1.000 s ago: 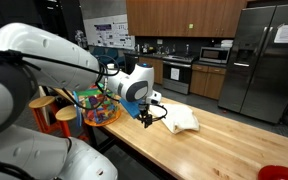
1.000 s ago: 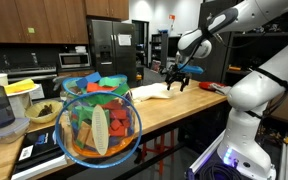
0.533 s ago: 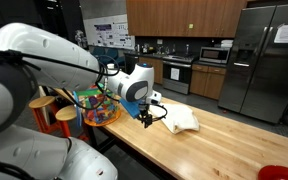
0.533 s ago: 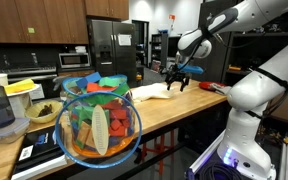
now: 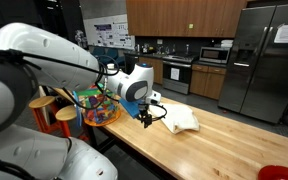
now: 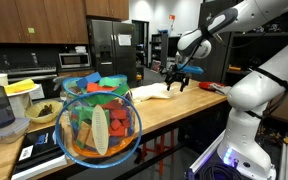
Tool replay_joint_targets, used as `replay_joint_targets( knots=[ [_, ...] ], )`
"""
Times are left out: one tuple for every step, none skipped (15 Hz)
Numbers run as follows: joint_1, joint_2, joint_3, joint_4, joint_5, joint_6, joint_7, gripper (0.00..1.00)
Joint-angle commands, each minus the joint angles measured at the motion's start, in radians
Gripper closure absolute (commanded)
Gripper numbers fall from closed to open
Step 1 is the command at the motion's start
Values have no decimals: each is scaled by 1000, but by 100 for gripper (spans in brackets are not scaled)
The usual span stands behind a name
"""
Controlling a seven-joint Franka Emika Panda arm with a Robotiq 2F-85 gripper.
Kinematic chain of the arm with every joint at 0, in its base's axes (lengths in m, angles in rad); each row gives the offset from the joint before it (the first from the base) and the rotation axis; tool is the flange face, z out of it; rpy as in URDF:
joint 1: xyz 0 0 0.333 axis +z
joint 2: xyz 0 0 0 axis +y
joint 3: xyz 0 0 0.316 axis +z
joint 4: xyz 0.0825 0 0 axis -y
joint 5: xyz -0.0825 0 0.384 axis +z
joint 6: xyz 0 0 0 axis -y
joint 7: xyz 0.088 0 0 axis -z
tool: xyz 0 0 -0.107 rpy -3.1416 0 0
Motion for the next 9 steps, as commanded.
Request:
replay_joint_targets(
  knots=[
    [-7, 34, 15, 39, 6, -26, 65, 0],
    [-12, 36, 17, 46, 4, -36, 84, 0],
    [-19, 38, 21, 53, 1, -46, 111, 0],
    [-24, 39, 23, 57, -2, -52, 135, 0],
    [-33, 34, 23, 59, -4, -60, 159, 0],
    [-41, 32, 19, 64, 0, -70, 182, 0],
    [-49, 29, 14, 69, 8, -77, 204, 0],
    [-58, 27, 6, 75, 14, -82, 218, 0],
    [-65, 30, -2, 87, 26, -85, 232, 0]
  ],
)
